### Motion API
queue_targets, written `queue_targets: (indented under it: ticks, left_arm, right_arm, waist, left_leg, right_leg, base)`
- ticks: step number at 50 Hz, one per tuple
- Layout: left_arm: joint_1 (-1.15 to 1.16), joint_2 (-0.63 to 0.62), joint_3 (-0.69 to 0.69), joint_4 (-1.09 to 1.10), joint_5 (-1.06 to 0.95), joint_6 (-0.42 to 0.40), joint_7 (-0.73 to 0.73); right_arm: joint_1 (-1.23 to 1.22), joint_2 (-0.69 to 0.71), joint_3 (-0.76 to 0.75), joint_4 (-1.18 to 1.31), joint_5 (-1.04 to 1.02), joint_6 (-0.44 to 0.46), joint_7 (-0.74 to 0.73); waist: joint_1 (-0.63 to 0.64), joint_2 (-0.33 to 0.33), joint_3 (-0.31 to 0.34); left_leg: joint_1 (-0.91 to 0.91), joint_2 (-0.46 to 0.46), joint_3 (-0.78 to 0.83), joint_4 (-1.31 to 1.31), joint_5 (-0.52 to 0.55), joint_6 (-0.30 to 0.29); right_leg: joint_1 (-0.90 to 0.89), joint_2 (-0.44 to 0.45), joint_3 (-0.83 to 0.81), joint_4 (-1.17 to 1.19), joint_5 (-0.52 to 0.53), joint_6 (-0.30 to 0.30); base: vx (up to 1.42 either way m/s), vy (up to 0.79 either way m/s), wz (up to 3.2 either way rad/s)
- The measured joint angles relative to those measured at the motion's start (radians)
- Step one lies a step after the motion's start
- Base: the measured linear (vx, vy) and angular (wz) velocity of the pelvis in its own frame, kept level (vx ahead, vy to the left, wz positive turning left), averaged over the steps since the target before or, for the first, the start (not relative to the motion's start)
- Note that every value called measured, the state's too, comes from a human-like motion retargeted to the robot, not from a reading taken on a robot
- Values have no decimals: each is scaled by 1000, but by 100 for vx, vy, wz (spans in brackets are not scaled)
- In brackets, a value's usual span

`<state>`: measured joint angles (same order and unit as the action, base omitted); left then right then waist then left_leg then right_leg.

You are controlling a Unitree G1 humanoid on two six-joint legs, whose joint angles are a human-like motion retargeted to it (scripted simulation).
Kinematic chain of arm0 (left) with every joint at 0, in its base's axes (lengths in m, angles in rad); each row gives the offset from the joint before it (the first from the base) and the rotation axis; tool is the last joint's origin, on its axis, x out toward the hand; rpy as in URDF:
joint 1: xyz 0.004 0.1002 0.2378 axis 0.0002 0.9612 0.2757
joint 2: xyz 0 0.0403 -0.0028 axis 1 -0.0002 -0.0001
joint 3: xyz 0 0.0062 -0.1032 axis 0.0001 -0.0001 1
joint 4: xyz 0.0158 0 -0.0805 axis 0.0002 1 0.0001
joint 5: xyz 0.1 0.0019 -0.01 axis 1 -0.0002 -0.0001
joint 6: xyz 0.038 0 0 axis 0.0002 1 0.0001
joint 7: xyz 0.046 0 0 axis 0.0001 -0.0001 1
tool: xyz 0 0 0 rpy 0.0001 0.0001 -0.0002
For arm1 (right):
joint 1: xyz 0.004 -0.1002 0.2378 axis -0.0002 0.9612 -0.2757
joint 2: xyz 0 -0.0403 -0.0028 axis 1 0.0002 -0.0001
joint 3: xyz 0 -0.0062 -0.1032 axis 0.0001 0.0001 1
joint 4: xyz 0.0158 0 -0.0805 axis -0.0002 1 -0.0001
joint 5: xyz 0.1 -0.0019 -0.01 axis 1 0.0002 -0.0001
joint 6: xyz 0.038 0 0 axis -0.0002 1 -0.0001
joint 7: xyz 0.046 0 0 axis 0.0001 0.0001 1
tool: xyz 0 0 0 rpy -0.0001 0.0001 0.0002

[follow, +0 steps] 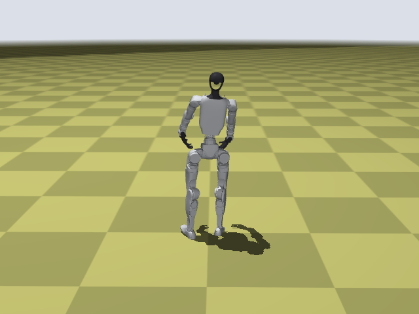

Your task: In place motions

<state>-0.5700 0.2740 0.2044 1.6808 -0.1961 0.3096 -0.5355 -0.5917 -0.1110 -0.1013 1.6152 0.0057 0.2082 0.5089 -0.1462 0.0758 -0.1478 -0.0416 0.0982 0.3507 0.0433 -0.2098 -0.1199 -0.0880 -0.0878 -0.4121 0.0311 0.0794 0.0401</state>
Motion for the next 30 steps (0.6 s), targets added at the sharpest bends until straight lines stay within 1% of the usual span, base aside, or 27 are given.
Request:
queue_targets:
  ticks: [2, 5, 10, 14, 17, 20, 25, 27, 30]
  left_arm:
    - [-112, 27, -2, -26, -2, -7, 8]
    - [-275, 58, -1, -72, -30, -31, 41]
    - [-476, 82, -78, -143, -137, -75, 107]
    - [-581, 83, -142, -165, -159, -127, 193]
    - [-629, 76, -177, -164, -158, -170, 268]
    - [-651, 68, -197, -153, -179, -223, 337]
    - [-644, 60, -211, -130, -236, -312, 382]
    - [-633, 59, -209, -122, -244, -326, 385]
    - [-621, 60, -207, -111, -251, -321, 374]
  right_arm:
    - [-113, 16, -15, -47, 19, 23, 45]
    - [-275, 30, 7, -138, 73, 0, 56]
    - [-468, -2, 117, -280, 103, -100, 30]
    - [-570, -35, 180, -307, 112, -149, -33]
    - [-610, -51, 204, -294, 147, -183, -43]
    - [-618, -49, 202, -273, 179, -183, -56]
    - [-592, -29, 192, -257, 244, -186, -113]
    - [-581, -25, 195, -250, 228, -190, -134]
    - [-569, -22, 202, -244, 182, -181, -136]
  waist:
    - [9, 1, -20]
    - [17, 1, -47]
    - [26, 2, -98]
    - [35, 7, -136]
    - [37, 2, -156]
    - [36, -2, -173]
    - [37, -2, -198]
    - [36, -2, -207]
    - [35, -3, -216]
  left_leg:
    - [-1, 0, 6, -1, -1, 0]
    - [-13, 1, 8, 1, -2, 0]
    - [-35, -1, -1, 2, -5, 0]
    - [-46, -3, -9, 5, -10, 0]
    - [-41, -7, -17, 8, -16, 0]
    - [-28, -12, -24, 9, -23, 1]
    - [-4, -19, -32, 8, -34, 2]
    - [3, -20, -34, 7, -37, 2]
    - [8, -21, -35, 6, -39, 2]
  right_leg:
    - [-7, 1, 6, 2, 2, 0]
    - [-19, 0, 8, 2, 2, 1]
    - [-32, -3, -3, 1, -7, 3]
    - [-34, -2, -10, 1, -20, 7]
    - [-19, -2, -20, -2, -32, 8]
    - [0, -1, -27, -3, -43, 8]
    - [25, 1, -29, -1, -59, 7]
    - [31, 1, -30, 0, -63, 8]
    - [35, 1, -32, 0, -66, 8]
  base:
    - [1, -4, -18]
    - [0, 0, 0]
    - [1, 0, 4]
    - [3, 1, 6]
    - [9, -1, 17]
    - [10, -1, 12]
    - [11, 1, 3]
    - [9, 1, 2]
    - [4, 1, 2]
